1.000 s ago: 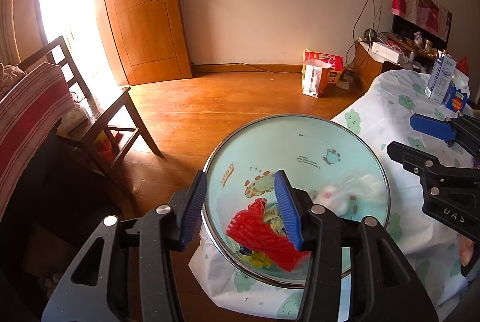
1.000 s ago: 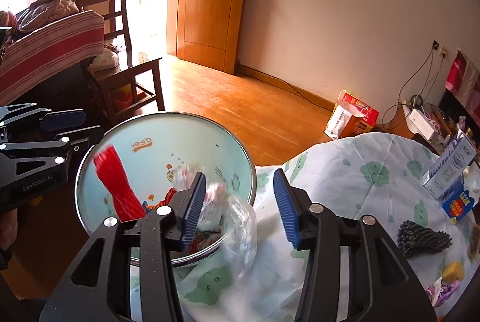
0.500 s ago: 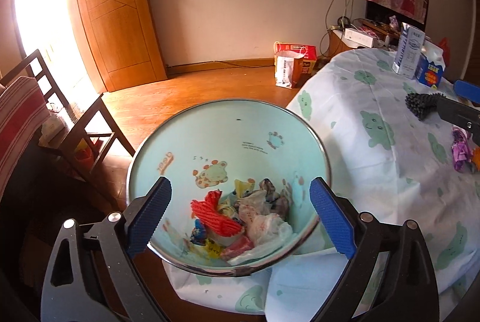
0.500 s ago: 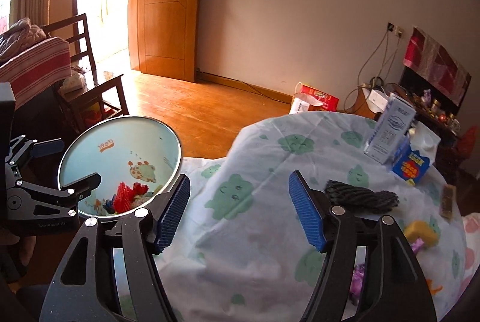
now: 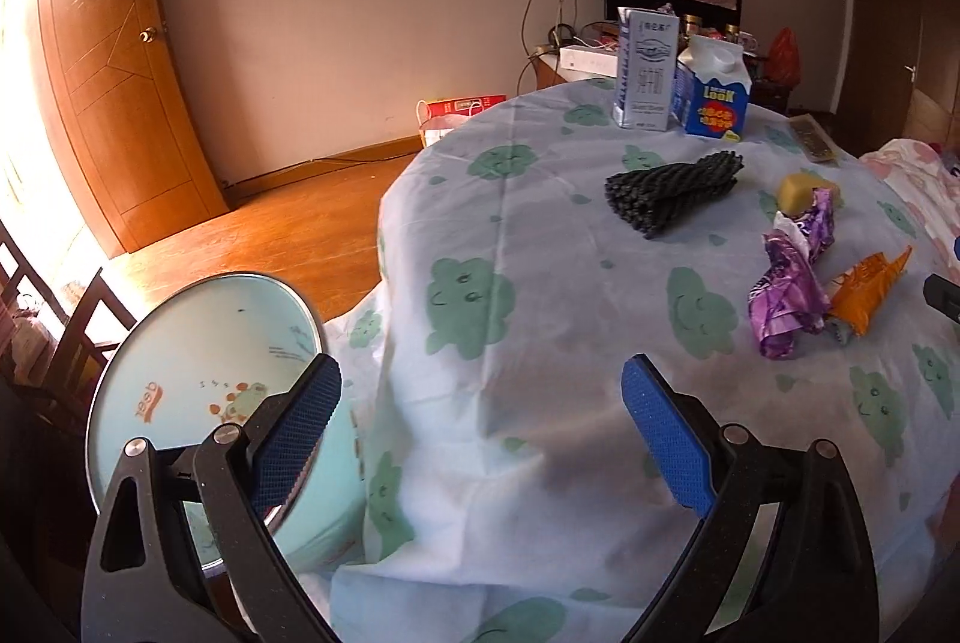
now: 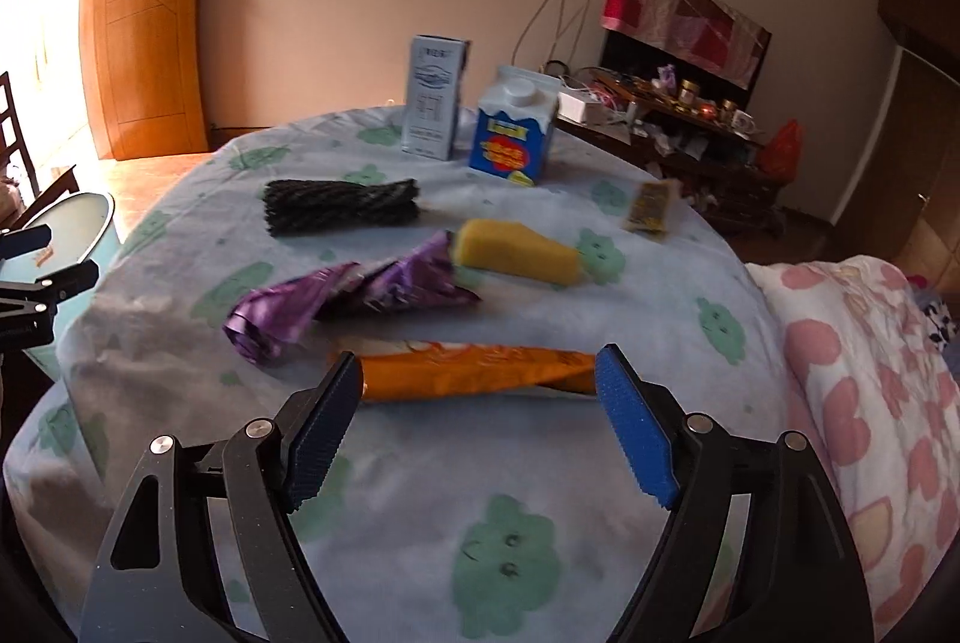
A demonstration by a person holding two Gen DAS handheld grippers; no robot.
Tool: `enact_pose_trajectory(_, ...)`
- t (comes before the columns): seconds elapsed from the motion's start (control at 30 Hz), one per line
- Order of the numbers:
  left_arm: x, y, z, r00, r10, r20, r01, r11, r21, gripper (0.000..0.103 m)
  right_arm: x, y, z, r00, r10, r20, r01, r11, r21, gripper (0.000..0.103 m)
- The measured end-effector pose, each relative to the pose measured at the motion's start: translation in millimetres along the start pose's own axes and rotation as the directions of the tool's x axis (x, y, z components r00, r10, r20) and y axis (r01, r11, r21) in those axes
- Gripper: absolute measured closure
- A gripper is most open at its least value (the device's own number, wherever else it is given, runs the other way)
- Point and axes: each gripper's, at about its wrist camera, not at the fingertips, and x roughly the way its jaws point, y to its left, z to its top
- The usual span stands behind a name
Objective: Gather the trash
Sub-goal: 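Grasp the purple wrapper with the left tool while the right moves toward the orange wrapper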
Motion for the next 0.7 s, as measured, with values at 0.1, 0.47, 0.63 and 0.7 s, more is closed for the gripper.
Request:
enact_pose_trajectory(0.1, 2.8, -28.7, 10.9, 0.999, -0.032, 0.009, 0.032, 0.999, 0.033, 0.01, 4.4, -30.8, -11.9, 1.0, -0.024, -0.016, 0.025, 0.998, 0.056, 0.024)
enact_pose_trajectory(0.47, 21.5, -114.9, 33.2, 0.995, -0.103, -0.008, 0.103, 0.981, 0.162, 0.011, 9.6, -83.6, -33.5, 0.999, -0.038, -0.004, 0.038, 0.982, 0.184, 0.023)
enact_pose_trajectory(0.63, 37.0, -132.6, 25.7, 0.987, -0.136, -0.082, 0.151, 0.966, 0.21, 0.035, 12.1, -84.7, -35.2, 1.0, -0.017, 0.004, 0.016, 0.979, 0.203, 0.021)
enact_pose_trajectory(0.7, 42.9, -134.6, 23.3, 0.98, -0.16, -0.117, 0.182, 0.961, 0.21, 0.063, 13.2, -82.4, -33.6, 1.0, -0.013, 0.003, 0.012, 0.978, 0.206, 0.021)
